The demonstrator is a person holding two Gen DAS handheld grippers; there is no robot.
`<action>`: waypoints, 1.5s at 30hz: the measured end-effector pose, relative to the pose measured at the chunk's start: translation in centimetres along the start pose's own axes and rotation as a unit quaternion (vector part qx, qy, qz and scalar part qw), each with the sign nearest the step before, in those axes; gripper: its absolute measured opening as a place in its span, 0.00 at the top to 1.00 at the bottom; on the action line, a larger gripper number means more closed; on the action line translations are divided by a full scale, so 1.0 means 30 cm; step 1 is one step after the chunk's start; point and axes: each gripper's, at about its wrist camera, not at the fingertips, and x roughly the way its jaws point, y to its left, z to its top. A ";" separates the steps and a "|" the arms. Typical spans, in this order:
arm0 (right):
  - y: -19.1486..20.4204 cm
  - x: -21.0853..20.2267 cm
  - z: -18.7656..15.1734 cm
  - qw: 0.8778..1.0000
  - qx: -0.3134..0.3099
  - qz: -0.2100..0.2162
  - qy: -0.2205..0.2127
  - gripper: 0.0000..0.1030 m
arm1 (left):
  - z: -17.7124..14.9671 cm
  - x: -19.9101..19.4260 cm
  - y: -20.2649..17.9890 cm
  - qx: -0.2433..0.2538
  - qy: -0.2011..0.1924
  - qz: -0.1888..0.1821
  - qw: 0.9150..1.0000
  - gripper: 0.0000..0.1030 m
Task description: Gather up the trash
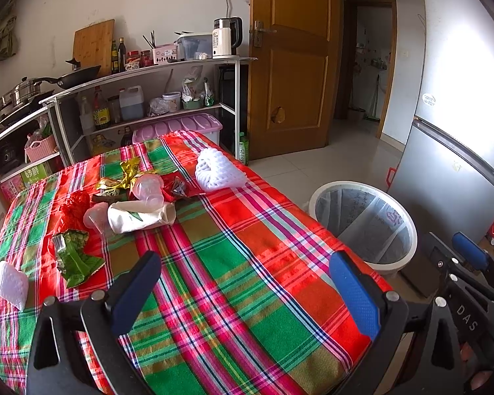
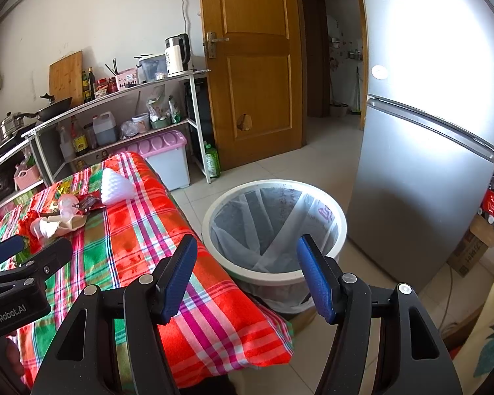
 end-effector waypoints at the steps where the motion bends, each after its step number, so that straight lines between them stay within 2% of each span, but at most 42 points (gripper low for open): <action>1: -0.001 0.000 0.000 1.000 0.000 0.001 0.000 0.38 | -0.002 0.000 0.003 -0.001 0.000 0.000 1.000 0.00; 45: 0.011 0.001 -0.005 1.000 0.000 0.000 -0.001 0.38 | -0.003 -0.002 0.006 -0.001 0.000 0.003 1.000 0.00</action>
